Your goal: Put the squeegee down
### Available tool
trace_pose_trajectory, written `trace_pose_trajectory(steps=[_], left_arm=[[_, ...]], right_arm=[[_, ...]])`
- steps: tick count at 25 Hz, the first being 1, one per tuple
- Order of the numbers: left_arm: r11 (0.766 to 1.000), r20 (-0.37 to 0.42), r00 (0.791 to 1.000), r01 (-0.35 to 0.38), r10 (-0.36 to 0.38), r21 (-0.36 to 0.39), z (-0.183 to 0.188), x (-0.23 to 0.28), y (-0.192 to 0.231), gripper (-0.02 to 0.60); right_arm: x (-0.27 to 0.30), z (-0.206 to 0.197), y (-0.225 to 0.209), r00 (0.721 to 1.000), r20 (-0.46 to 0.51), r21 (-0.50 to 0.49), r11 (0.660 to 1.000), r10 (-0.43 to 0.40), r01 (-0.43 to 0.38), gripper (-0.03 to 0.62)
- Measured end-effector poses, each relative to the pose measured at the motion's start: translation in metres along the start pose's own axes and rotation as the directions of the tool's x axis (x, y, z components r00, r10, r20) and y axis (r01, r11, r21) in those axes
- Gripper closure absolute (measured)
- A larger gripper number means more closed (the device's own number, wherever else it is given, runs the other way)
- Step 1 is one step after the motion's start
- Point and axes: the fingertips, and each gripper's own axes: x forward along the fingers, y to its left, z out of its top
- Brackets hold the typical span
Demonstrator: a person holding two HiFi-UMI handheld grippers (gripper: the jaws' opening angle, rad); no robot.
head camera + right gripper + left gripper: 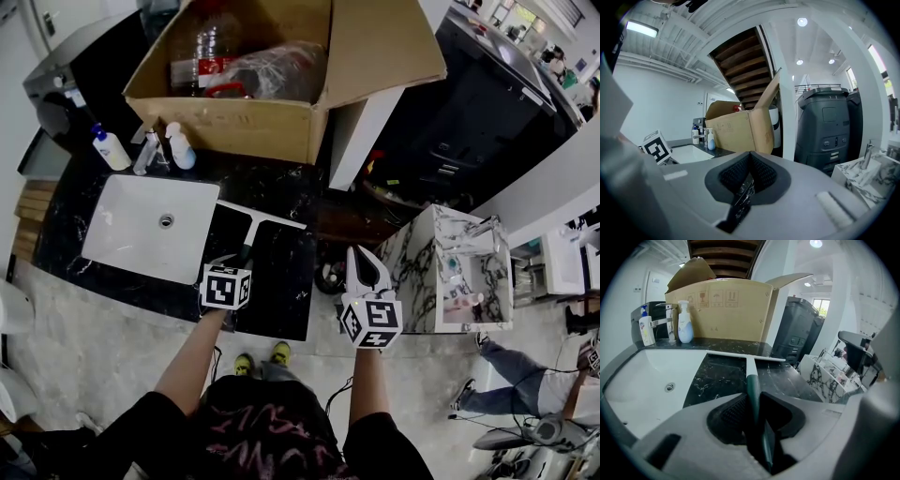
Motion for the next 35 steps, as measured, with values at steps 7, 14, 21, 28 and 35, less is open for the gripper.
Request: trace_pose_trajectory(steps=[7,14,21,28,35], left_arm=[[0.999,-0.003,1.000,-0.007,0.007,0.049,0.000,0.000,-0.003,0.444],[0.998,0.018,1.000,0.004,-0.005,0.067,0.001,-0.008,-0.005,0.401],[0.996,0.062,0.998,0.014,-0.019,0.085,0.007,-0.028,-0.002,0.385],[0.994,0.115,0.993,0.016,-0.028,0.104,0.009,-0.052,0.003,0.405],[0.994,0.194,0.981,0.006,-0.028,0.113,0.022,-0.079,0.008,0.441]], right_arm=[[-0.004,0.001,-0.002,1.000,0.003,0.001,1.000,-0.010,0.010,0.592],[-0.011,0.003,0.003,1.000,0.008,-0.002,1.000,-0.013,0.013,0.592],[-0.017,0.005,0.017,1.000,0.010,-0.005,1.000,-0.011,0.011,0.592],[-0.029,0.004,0.033,1.000,0.007,-0.012,1.000,-0.014,0.014,0.592],[-0.040,0.006,0.045,1.000,0.013,-0.018,1.000,-0.018,0.019,0.592]])
